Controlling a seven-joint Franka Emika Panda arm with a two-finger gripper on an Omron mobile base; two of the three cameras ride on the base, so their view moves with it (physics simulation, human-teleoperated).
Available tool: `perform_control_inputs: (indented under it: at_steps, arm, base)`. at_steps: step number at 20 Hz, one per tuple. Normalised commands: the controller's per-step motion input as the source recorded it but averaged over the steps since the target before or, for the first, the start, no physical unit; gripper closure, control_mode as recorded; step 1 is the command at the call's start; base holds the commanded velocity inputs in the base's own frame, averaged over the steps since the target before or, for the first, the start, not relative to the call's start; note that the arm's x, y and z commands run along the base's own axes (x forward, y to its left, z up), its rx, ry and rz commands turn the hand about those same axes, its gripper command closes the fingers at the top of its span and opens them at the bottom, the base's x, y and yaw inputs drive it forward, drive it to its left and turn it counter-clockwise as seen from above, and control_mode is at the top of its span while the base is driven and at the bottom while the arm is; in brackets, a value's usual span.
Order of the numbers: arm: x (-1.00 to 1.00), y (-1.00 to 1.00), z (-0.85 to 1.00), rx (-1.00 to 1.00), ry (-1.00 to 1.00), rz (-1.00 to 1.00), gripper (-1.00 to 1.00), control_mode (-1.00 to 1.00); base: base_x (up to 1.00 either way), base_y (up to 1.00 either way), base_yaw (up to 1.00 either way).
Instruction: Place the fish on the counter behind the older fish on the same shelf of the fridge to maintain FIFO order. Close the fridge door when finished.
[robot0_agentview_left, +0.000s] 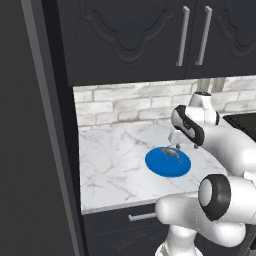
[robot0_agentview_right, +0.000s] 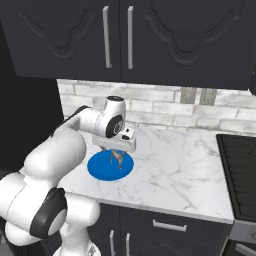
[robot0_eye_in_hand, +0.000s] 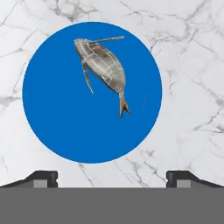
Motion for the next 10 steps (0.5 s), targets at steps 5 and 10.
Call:
perform_control_inputs:
  at_steps: [5,10]
  arm:
    - [0.40,0.00,-0.29,-0.04,0.20,0.02,-1.00,-1.00]
    - [0.21,0.00,-0.28,-0.06,0.16,0.02,-1.00,-1.00]
  base:
    - [0.00,0.00,0.00]
    - [0.00,0.00,0.00]
